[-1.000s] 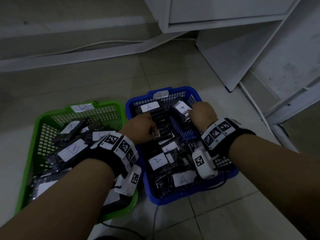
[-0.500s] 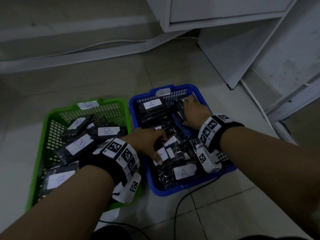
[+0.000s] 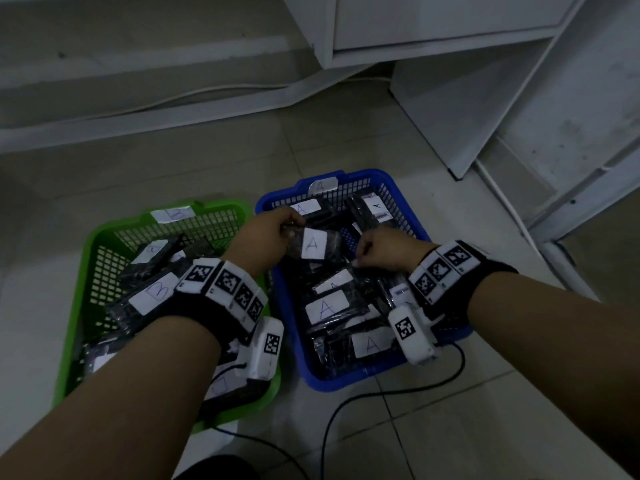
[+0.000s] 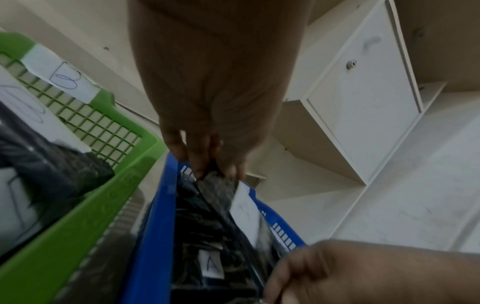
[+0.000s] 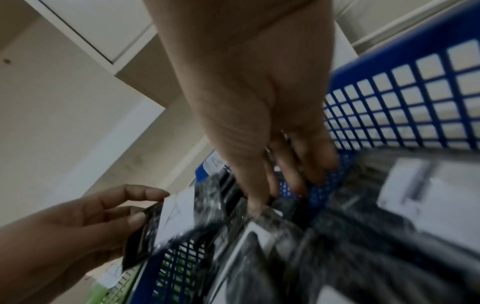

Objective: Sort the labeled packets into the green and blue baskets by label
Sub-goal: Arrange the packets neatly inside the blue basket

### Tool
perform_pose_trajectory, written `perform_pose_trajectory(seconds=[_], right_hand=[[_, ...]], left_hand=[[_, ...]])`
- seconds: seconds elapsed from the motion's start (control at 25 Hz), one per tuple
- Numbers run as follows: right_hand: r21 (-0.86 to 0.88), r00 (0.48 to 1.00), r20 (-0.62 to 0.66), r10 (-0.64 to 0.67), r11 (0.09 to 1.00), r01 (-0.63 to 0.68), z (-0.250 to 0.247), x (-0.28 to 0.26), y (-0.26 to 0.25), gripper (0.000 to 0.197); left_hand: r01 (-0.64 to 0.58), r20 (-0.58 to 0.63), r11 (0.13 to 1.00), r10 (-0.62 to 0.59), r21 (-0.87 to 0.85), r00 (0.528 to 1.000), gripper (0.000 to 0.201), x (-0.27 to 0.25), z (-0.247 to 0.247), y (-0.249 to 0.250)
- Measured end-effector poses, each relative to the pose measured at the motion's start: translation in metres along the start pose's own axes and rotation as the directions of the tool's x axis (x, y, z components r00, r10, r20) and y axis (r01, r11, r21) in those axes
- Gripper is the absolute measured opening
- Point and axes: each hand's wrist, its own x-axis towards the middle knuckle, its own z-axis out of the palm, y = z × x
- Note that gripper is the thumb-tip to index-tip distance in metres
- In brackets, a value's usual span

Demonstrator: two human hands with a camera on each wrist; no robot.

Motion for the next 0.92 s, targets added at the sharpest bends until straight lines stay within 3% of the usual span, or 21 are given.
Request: perform_pose_trajectory(seconds=[0.08,0.2,0.32,0.48,0.6,0.72,0.84,0.92], right_hand=[[0.047,0.985,0.17,0.034,0.998,-0.043,0.012,-0.004,-0.005,0.044],[0.066,0.973,0.226,0.051,0.996,-0.068,0.012,-0.003,-0.006,0.046],[0.13,0.972,0.216,0.086,0.985,-0.116,-0.008,0.0,-0.001,0.026],[0.306,0.984,0.134,0.121,0.939,-0.158,-0.032,0.003,0.009,0.025],[0.525,0.981,0.026,0.194,0.832,-0.179,-0.037,0.004,0.002,0.02],[0.506,0.984,0.054,0.171,0.844,-0.175,-0.02,0.011,-0.015,0.02],[0.546,0.978,0.167,0.121,0.815,-0.194,-0.004,0.013,-0.037,0.033],[0.583,0.979,0.161,0.123,0.789,-0.195,0.001,0.017,-0.039,0.033]], left_hand=[[0.027,-0.048,0.999,-0.025,0.036,0.999,0.031,0.003,0.005,-0.004],[0.026,-0.052,0.997,-0.022,0.07,0.998,0.029,0.006,0.014,-0.013],[0.015,-0.045,0.991,-0.009,0.133,0.999,0.028,0.006,0.023,-0.012],[0.024,-0.004,0.924,-0.024,0.381,1.0,0.033,0.004,0.026,-0.003],[0.015,0.065,0.872,-0.053,0.489,0.996,0.063,0.002,0.027,-0.003],[-0.002,0.085,0.78,-0.066,0.626,0.994,0.08,-0.002,0.032,-0.006],[0.0,0.01,0.808,-0.008,0.589,1.0,0.072,-0.002,0.035,-0.009],[-0.033,0.021,0.823,0.025,0.567,0.999,0.059,-0.003,0.033,-0.012]])
